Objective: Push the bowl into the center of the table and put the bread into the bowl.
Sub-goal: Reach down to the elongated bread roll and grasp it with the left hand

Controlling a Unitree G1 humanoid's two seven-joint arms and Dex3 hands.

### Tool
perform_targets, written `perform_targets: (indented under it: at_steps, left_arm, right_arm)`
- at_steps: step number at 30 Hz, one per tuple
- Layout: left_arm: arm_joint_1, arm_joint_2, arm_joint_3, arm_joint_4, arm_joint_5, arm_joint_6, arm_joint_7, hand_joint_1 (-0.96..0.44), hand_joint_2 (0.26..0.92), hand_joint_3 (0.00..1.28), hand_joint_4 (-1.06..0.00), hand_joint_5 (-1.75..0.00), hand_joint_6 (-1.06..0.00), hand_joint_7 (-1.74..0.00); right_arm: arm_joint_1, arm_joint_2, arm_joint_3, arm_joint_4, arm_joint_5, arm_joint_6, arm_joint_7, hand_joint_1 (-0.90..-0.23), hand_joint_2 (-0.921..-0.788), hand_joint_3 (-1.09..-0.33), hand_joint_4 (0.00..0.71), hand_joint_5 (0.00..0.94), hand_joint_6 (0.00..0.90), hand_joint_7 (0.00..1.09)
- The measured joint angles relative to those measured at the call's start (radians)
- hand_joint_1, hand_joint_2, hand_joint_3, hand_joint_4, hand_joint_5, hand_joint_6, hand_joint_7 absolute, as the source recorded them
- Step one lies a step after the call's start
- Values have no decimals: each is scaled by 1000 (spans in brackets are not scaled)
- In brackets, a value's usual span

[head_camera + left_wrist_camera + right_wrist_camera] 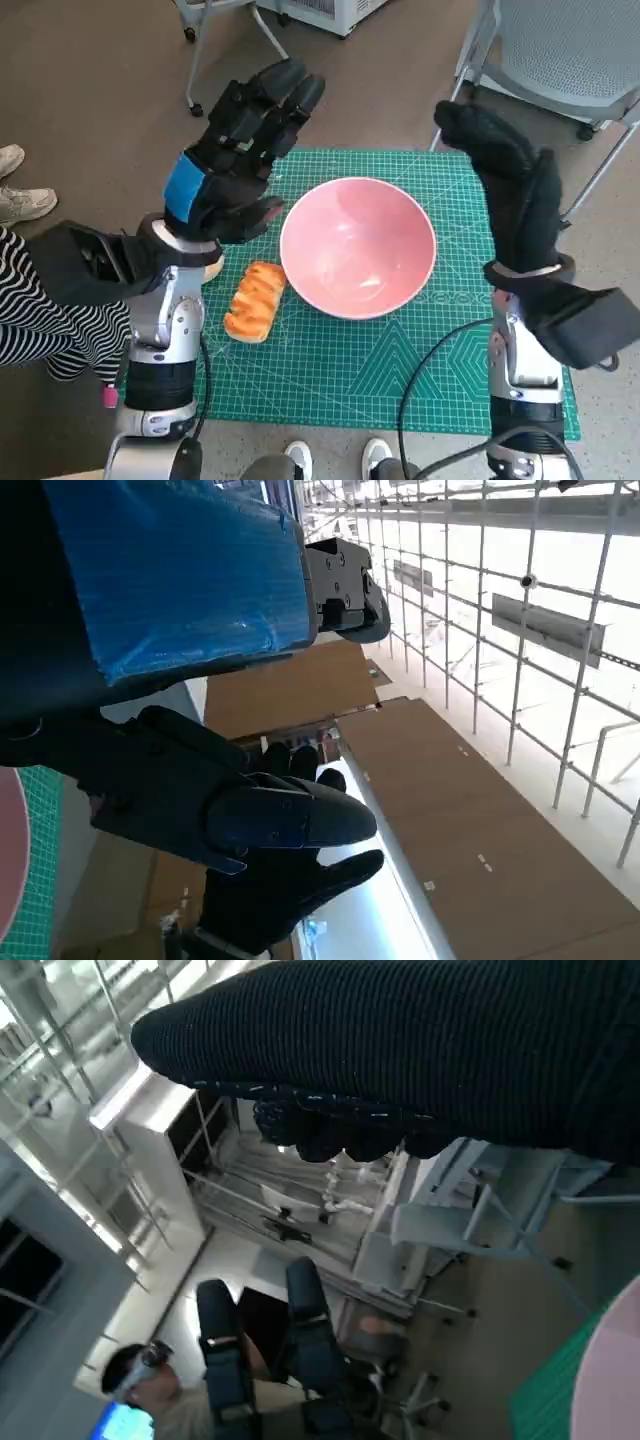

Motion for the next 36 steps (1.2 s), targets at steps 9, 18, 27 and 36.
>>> perform_targets:
  at_steps: [9,18,27,36]
  left_arm:
    - [0,31,8,0,7,-1,-7,-588,898,276,-3,-140,1,-532]
    - [-28,224,27,123,214,-226,-31,-618,916,166,-33,-128,1,-532]
    - [-145,476,34,360,365,-467,-64,-516,898,53,-99,-90,-6,-585]
    - [-194,629,-14,472,410,-530,-159,-423,843,3,-156,-24,-106,-476]
  right_arm:
    - [0,3,21,-27,-1,53,0,-763,-921,-736,200,0,69,603]
    - [6,2,22,-39,0,66,0,-761,-921,-737,200,1,54,616]
    - [22,2,18,-40,2,62,1,-751,-921,-737,204,3,48,632]
    - [24,3,14,-40,3,61,1,-750,-921,-735,208,4,46,640]
